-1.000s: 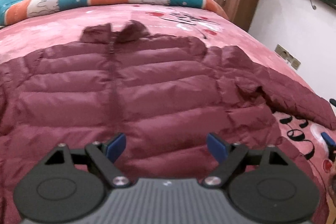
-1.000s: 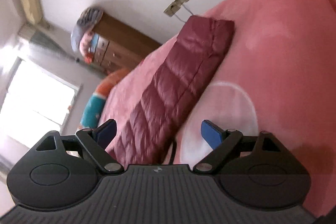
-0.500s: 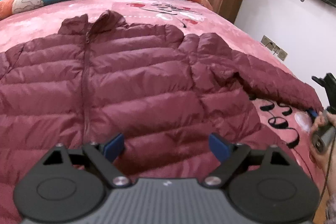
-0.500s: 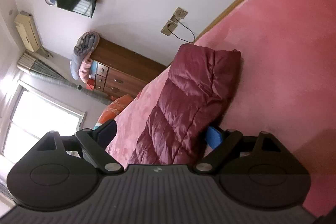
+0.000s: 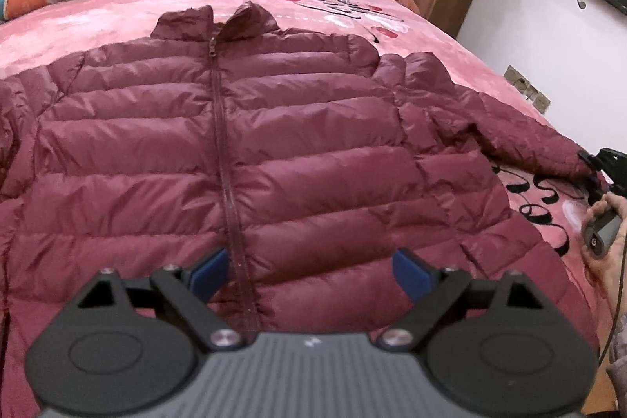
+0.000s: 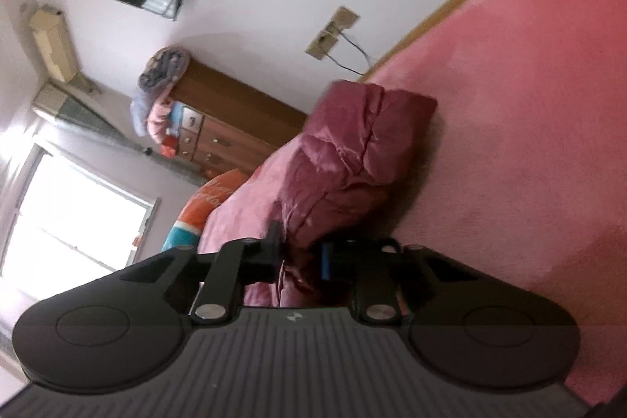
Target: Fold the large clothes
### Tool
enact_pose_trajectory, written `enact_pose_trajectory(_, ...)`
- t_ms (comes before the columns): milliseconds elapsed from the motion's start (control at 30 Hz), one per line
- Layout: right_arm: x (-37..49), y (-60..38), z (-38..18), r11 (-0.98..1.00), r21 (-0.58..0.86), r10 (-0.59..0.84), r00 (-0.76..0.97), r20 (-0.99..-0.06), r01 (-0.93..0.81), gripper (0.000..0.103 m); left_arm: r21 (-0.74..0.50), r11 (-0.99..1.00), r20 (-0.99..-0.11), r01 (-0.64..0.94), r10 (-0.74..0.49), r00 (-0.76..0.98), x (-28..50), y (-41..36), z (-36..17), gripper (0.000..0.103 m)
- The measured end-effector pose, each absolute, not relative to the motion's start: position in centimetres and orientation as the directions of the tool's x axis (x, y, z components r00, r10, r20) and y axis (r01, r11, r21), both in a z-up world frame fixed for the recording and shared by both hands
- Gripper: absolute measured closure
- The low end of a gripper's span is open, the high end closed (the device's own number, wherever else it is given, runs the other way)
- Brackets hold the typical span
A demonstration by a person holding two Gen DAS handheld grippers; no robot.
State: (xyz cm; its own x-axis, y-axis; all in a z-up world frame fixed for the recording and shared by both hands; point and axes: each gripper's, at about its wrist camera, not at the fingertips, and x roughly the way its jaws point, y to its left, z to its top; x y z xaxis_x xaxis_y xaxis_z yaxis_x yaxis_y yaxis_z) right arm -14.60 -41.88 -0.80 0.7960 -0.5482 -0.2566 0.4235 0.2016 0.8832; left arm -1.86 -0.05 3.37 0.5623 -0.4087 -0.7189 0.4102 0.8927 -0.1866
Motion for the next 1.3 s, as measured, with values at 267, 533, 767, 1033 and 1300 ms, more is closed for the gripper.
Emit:
enact_pose_trajectory(267, -12.6, -36.4, 7.5, 0.494, 0.765, -0.476, 0.865, -0.159, 0.413, 0.083, -0.279, 0.887, -0.646, 0.368, -0.457, 0.612, -0.4, 4.2, 4.9, 0.012)
enact_pose_trajectory(533, -7.3, -27.2, 16.4, 0.718, 0.66, -0.238, 0.969, -0.065, 0.221, 0.083, -0.333, 0.888, -0.558, 0.318, -0.457, 0.692, 1.9, 10.6, 5.8, 0.011)
enact_pose_trajectory(767, -0.4, -15.5, 20.9, 0.799, 0.601, 0.057, 0.997, -0.051, -0.015, 0.083, -0.423, 0.864, -0.503, 0.274, -0.476, 0.722, 3.3, 15.9, 4.4, 0.011)
enact_pose_trajectory(1033, 4.8, -2.0, 16.6, 0.785, 0.605, 0.275, 0.95, -0.147, -0.133, 0.083, -0.524, 0.827, -0.49, 0.206, -0.49, 0.721, 5.4, 19.8, 2.7, 0.011)
enact_pose_trajectory(1300, 6.1, 6.5, 10.4, 0.714, 0.679, 0.446, 0.858, -0.254, -0.17, 0.083, -0.591, 0.794, -0.431, 0.14, -0.458, 0.778, 5.9, 23.2, 3.8, 0.01)
